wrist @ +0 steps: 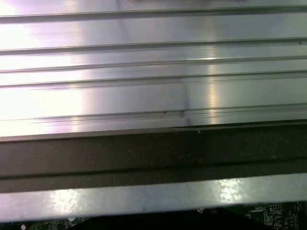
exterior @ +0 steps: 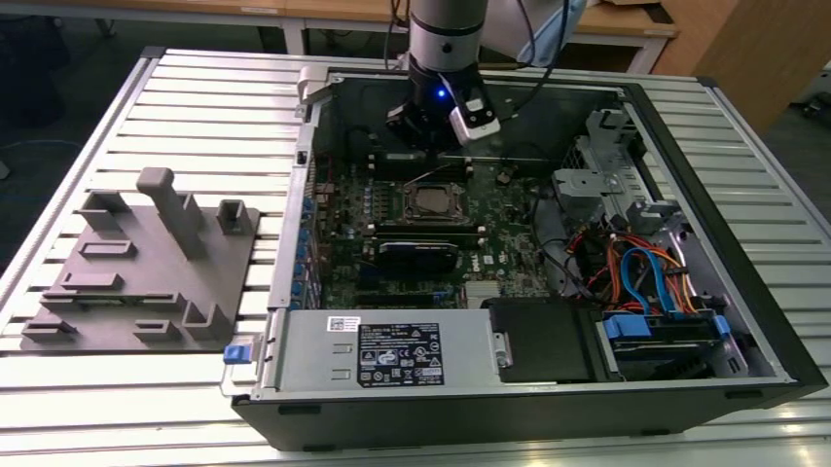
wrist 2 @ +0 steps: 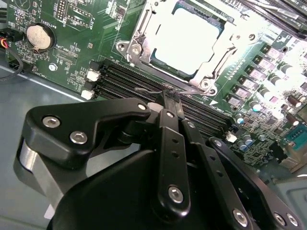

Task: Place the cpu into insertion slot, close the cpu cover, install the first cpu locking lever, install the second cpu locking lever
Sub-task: 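Install the first cpu locking lever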

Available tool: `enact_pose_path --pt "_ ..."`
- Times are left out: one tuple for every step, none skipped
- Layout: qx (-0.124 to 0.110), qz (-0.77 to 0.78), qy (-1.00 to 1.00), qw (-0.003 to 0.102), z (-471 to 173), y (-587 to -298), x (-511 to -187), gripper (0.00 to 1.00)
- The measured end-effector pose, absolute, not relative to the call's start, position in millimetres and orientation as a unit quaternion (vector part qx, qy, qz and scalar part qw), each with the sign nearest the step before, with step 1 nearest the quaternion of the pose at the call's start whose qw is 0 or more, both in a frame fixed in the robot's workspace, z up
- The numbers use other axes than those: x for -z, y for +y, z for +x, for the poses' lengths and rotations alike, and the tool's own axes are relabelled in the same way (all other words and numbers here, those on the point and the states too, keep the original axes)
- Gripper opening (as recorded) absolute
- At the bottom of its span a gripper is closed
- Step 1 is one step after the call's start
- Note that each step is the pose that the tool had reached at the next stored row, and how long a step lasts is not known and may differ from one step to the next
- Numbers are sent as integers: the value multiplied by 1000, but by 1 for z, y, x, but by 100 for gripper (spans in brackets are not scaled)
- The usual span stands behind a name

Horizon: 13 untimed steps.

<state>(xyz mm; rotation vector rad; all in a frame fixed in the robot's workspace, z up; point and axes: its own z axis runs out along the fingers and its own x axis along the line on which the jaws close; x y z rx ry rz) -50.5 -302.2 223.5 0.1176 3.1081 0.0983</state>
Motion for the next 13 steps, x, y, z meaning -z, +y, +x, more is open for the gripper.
enact_pose_path --pt "-32 38 999 15 -50 -302 -223 10" --pt "-32 38 999 15 -49 -302 -223 10" --pt "-32 38 999 15 -49 -302 -223 10" --pt "-32 38 999 15 -48 -302 -222 10" --pt "-32 38 999 15 -47 -302 -222 10" --pt "-32 38 999 15 -46 -302 -222 10" --pt "-32 38 999 15 -46 -302 -221 10" --pt "-32 38 999 15 -44 -302 -221 10" --pt "-32 38 999 15 -43 -302 -220 10" --pt "-32 38 999 15 -43 -302 -220 10" --pt "-32 38 999 15 -42 -302 -220 10" --pt "-32 38 999 15 -41 -302 -219 10" --pt "-32 38 999 15 -40 -302 -219 10"
